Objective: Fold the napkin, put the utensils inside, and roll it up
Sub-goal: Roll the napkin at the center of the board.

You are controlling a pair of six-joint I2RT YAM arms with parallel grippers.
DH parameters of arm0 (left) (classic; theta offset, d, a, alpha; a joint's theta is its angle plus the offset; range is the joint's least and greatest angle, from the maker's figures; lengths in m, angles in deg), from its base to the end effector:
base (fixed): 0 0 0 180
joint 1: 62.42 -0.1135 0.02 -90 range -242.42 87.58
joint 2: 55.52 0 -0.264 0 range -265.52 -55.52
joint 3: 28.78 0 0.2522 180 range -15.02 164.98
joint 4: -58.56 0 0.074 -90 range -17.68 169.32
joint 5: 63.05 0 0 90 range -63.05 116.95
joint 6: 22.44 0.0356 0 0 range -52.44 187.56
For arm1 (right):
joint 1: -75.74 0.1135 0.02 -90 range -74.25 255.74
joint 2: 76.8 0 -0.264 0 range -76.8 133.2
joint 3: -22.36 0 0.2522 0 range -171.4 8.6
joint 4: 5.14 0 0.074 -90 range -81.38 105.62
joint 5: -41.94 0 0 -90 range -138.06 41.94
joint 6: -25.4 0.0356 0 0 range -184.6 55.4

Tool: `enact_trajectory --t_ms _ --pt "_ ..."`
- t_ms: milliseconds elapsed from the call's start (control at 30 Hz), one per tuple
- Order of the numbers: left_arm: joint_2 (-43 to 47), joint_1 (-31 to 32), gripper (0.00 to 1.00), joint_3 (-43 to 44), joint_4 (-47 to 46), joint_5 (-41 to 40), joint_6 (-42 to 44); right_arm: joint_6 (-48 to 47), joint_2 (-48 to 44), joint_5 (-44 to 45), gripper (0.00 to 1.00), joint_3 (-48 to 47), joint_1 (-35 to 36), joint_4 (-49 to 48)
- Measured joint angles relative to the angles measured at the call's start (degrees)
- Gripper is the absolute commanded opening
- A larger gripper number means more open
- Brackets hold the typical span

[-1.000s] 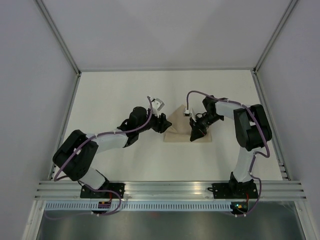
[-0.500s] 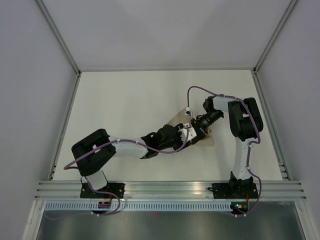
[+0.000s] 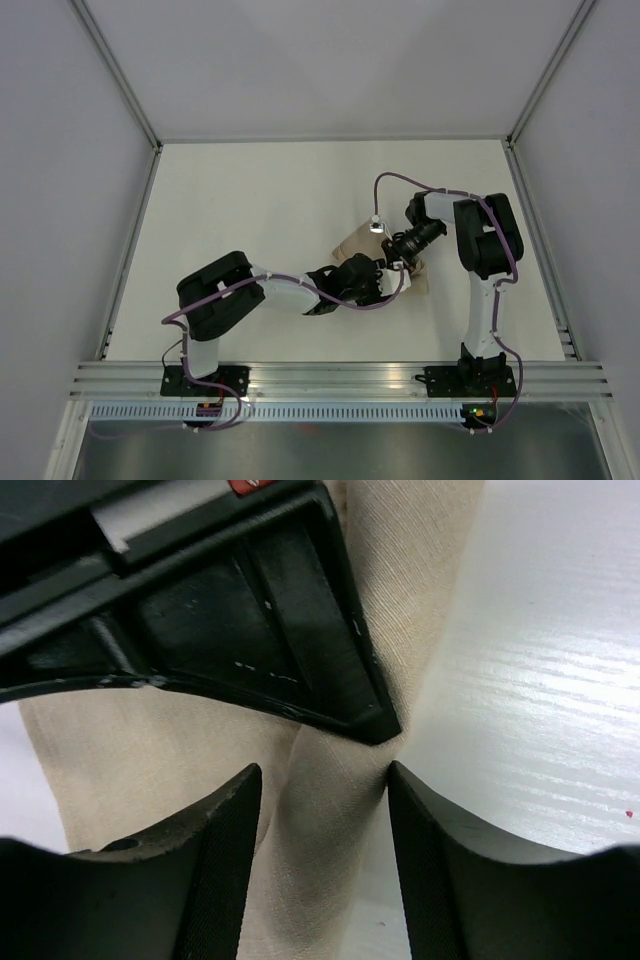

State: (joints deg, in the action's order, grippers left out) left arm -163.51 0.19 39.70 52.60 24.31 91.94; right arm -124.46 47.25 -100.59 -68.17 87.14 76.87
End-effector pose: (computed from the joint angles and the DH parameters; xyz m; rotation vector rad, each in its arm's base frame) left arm 0.1797 -0.3432 0.1436 1.4773 1.5961 -0.3349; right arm 0.3246 0.0943 0.1066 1.3479 -2.4067 -1.4885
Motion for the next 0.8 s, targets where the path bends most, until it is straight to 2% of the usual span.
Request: enact_trajectory --t_ms 133,233,267,333,367,433,467,567,700,800 --pt "-1.22 0.04 0.47 0.42 0.50 0.68 0.02 0.22 0.57 -0.13 0.02 -0.44 0.00 0.48" --pt "-1.62 0.04 0.34 0.74 0.83 1.53 0.00 0.35 0.63 -0.11 0.04 -0.52 -0.04 0.55" --pt "-1.70 0.04 0.26 0.81 0.90 1.73 0.02 0.37 0.63 0.02 0.05 -0.55 -0.04 0.55" --pt "-1.90 0.02 0.19 1.07 1.27 2.75 0.28 0.44 0.63 0.46 0.11 -0.68 -0.07 0.66" --pt "-1.95 0.02 0.11 1.33 1.68 3.23 0.50 0.39 0.63 0.61 0.14 -0.72 -0.17 0.72" --pt "-2.01 -0.24 0.03 2.23 3.04 4.61 0.72 0.17 0.57 1.03 0.25 -0.79 -0.42 0.98" --pt "-2.08 -0.50 0.02 2.75 3.87 5.53 0.72 0.07 0.39 1.18 0.29 -0.79 -0.57 1.11" --pt "-2.47 -1.86 0.02 4.44 5.97 9.25 0.50 0.37 -1.07 1.81 0.52 -0.17 -0.81 0.83" --pt "-3.21 -4.55 0.02 6.08 6.95 15.67 -1.20 1.31 -5.62 3.10 0.64 1.99 -0.74 -1.70" --pt "-3.82 -6.43 0.02 6.82 7.45 20.22 -2.97 2.14 -9.11 4.26 0.69 2.99 -1.03 -5.38"
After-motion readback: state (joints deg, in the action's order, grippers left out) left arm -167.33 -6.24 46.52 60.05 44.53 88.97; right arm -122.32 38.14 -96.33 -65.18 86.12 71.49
